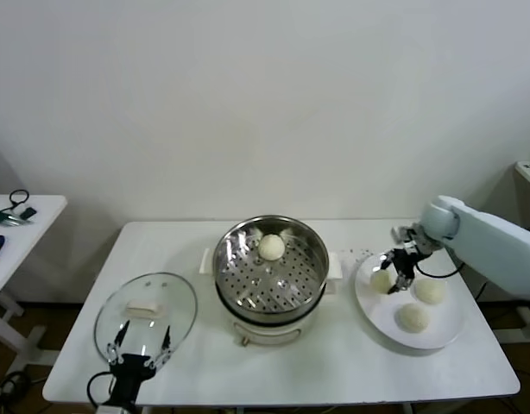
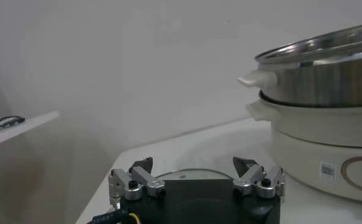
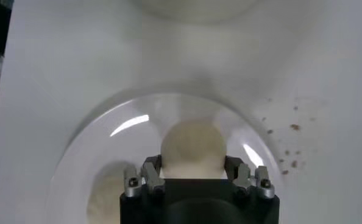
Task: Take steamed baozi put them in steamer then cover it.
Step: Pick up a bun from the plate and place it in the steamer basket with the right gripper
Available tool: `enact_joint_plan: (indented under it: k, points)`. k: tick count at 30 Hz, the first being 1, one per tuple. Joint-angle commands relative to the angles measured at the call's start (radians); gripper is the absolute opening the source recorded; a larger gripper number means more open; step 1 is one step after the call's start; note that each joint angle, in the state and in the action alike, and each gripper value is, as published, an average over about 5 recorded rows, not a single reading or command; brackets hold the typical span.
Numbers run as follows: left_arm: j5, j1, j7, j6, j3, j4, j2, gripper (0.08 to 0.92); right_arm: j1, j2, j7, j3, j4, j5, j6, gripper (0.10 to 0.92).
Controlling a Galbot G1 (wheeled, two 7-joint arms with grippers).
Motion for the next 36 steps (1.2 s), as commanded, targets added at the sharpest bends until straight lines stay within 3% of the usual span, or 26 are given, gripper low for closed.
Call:
enact_joint_plan:
  k: [1, 11, 22, 36]
  points:
    - [0.004, -0.001, 0.001, -0.001, 0.007, -0.006, 0.000, 0.823, 0.479, 0.046, -0.016, -0.323, 0.079, 0.307, -0.003, 0.670]
    - [0.004, -0.011, 0.001, -0.004, 0.019, 0.004, 0.003, 0.823, 0.548, 0.222, 0.039, -0.369, 0.152, 0.475, -0.107, 0.670]
    - [0.007, -0.009, 0.002, -0.011, 0.014, 0.016, 0.012, 0.823, 0.380, 0.534, 0.123, -0.292, 0.069, 0.519, -0.170, 0.670]
    - [0.008, -0.009, 0.001, -0.013, 0.007, 0.009, 0.018, 0.823, 0.249, 0.649, 0.168, -0.329, 0.028, 0.512, -0.180, 0.670]
